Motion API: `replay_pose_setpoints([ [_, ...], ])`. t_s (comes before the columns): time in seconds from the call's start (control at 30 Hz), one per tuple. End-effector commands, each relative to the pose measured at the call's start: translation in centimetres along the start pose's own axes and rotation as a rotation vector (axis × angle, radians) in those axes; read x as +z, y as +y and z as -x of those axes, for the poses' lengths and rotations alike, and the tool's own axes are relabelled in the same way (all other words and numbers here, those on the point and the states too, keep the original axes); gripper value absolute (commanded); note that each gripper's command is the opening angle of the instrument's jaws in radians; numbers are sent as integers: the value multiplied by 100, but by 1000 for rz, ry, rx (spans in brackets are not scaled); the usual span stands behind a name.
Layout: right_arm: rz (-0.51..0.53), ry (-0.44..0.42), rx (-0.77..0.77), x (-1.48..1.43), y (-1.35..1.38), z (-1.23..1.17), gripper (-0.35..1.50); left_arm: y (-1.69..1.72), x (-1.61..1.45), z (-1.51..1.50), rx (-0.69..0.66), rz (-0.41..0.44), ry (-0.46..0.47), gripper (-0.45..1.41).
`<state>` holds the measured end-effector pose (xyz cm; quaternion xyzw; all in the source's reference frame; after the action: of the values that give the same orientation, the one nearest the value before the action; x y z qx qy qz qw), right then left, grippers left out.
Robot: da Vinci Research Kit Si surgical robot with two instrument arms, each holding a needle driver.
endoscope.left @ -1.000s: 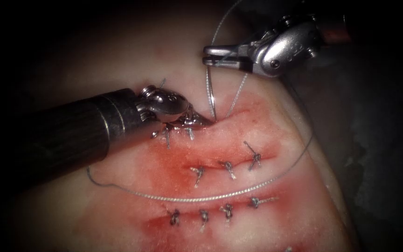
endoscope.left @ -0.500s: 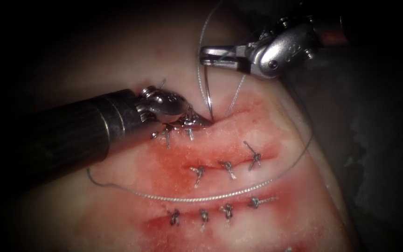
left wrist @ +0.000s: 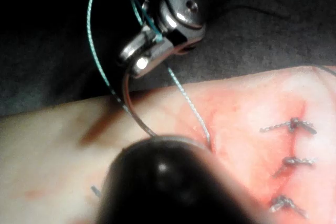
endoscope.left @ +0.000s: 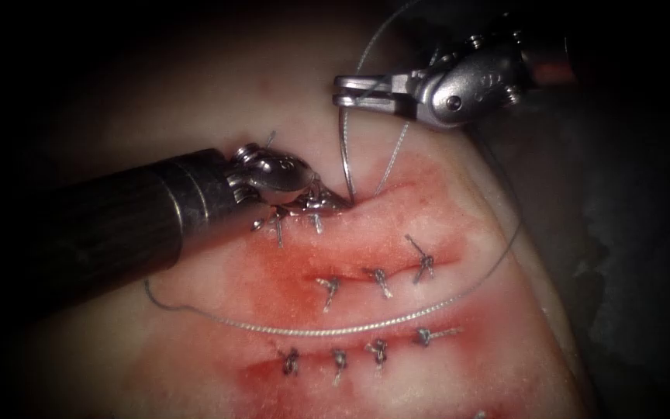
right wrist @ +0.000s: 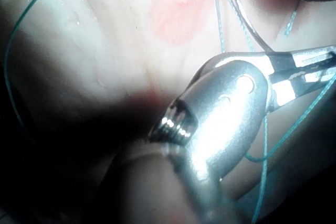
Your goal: Wound Closure
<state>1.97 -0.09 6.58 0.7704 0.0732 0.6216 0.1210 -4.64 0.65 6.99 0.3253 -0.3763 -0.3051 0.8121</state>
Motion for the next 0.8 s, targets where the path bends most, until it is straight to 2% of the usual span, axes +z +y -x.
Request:
replay_pose_setpoints([
  [0.03,19,-10,-14,6,-10,-3,-35,6,1,12,4,2,-4,-45],
  [0.4,24,-33,-45,4,-11,0,-35,5,1,12,5,1,-4,-45],
  [0.8,-3,3,4,5,-8,-1,-35,5,2,11,6,1,-3,-45],
])
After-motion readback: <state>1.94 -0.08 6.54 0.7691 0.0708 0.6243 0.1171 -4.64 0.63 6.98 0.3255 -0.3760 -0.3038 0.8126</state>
